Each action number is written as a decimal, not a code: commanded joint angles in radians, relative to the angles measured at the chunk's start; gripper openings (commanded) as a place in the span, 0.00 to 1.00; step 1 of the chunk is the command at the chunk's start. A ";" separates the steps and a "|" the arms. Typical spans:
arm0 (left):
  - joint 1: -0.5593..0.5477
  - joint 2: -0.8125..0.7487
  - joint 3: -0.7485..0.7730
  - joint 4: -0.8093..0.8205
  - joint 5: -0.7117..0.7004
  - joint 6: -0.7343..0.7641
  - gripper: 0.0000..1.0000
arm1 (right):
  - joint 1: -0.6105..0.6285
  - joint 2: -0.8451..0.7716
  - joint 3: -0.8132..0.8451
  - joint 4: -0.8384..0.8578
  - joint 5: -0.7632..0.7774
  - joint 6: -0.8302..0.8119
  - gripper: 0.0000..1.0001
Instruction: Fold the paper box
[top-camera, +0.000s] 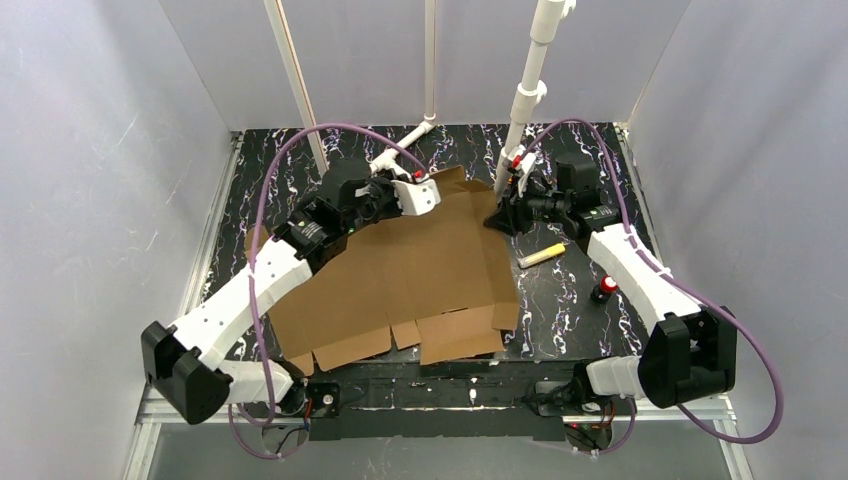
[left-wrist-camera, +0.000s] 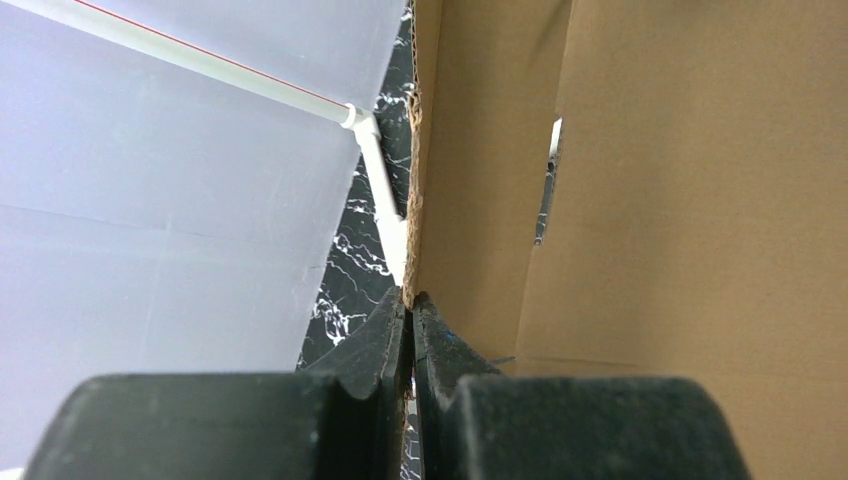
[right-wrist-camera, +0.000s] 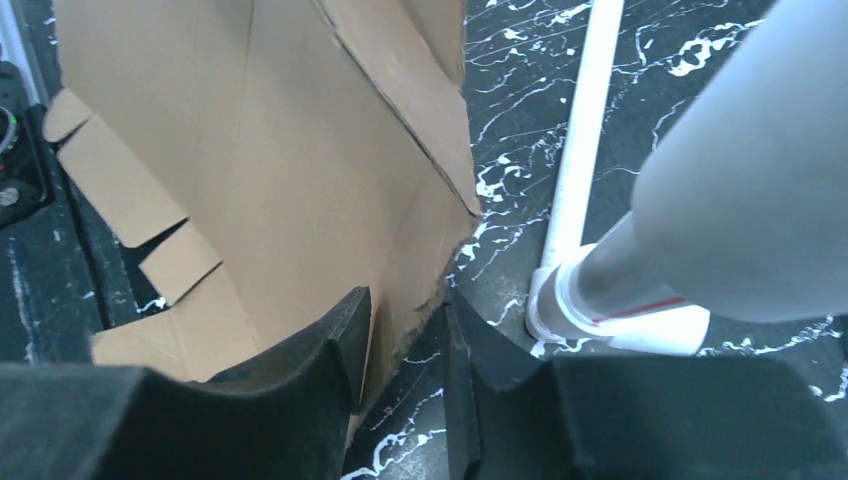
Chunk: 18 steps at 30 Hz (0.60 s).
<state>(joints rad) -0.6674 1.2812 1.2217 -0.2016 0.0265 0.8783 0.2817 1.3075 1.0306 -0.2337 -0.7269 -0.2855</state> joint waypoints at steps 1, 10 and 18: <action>-0.006 -0.103 -0.011 0.006 0.026 -0.031 0.00 | -0.003 0.024 0.031 0.054 -0.030 0.098 0.36; -0.022 -0.136 0.023 -0.014 0.080 -0.090 0.00 | -0.014 -0.034 -0.009 0.115 -0.045 0.089 0.01; -0.045 -0.058 0.099 -0.013 0.167 -0.258 0.00 | -0.074 -0.099 -0.208 0.285 0.042 0.128 0.01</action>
<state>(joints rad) -0.6952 1.2030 1.2663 -0.2188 0.1268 0.7387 0.2337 1.2480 0.9031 -0.0696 -0.7544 -0.1898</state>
